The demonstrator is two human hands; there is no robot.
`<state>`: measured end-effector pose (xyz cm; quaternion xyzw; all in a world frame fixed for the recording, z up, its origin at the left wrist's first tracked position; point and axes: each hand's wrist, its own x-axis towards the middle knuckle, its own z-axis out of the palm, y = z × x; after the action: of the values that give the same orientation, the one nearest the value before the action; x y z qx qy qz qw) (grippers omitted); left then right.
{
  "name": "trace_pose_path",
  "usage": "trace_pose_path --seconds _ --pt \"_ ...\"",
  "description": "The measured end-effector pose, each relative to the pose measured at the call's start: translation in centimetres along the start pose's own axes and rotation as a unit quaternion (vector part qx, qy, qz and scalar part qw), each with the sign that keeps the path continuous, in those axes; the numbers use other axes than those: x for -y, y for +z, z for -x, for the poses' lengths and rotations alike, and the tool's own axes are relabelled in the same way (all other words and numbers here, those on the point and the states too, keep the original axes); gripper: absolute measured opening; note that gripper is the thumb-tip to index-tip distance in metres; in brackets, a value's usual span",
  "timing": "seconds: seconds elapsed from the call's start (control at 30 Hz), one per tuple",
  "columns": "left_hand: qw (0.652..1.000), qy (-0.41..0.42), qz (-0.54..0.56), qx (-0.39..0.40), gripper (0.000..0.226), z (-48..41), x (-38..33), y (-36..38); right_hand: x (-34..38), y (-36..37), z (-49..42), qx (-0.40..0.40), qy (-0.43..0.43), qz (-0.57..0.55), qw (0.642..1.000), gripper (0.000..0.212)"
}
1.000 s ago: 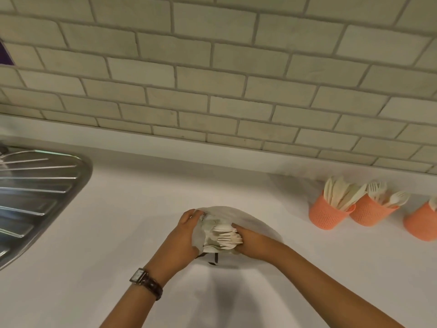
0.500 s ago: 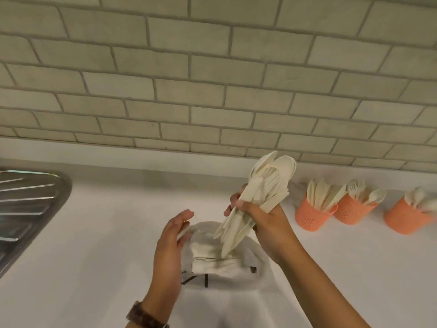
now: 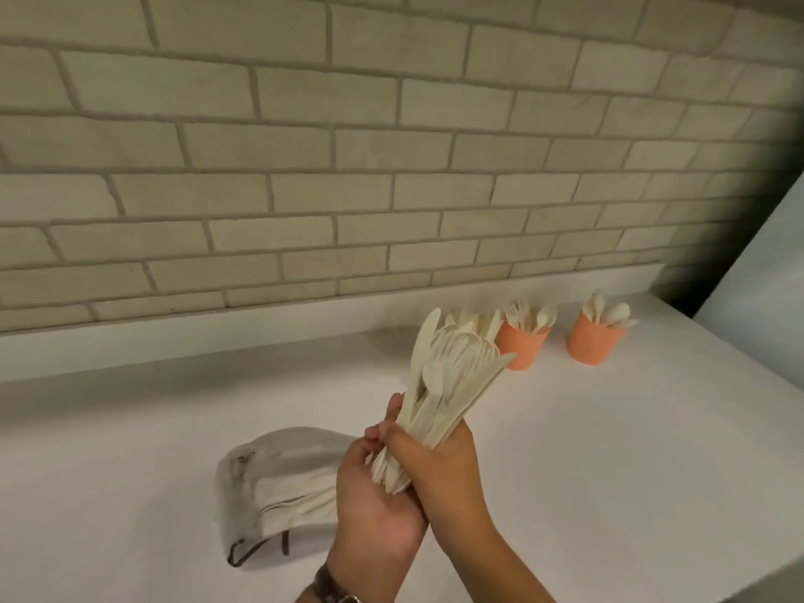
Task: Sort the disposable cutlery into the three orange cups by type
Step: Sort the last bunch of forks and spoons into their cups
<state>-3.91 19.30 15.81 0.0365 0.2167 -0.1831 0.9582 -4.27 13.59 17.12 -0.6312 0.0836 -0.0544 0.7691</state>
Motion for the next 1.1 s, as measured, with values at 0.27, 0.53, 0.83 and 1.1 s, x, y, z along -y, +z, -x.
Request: trace_pose_path --seconds 0.27,0.53,0.83,1.1 --pt "0.906 0.127 -0.403 -0.007 0.025 0.5 9.7 0.7 2.7 -12.0 2.0 -0.044 0.039 -0.056 0.997 0.008" --pt "0.583 0.319 -0.732 0.149 0.027 1.9 23.4 1.4 4.7 -26.8 5.1 -0.115 0.001 0.080 0.990 0.015" --pt "0.649 0.242 -0.711 0.122 0.009 0.0 35.1 1.4 6.7 -38.4 7.6 -0.138 -0.043 0.292 0.945 0.018" --pt "0.661 0.165 -0.709 0.182 0.017 -3.5 38.1 4.0 8.4 -44.2 4.7 -0.015 0.033 0.140 0.989 0.040"
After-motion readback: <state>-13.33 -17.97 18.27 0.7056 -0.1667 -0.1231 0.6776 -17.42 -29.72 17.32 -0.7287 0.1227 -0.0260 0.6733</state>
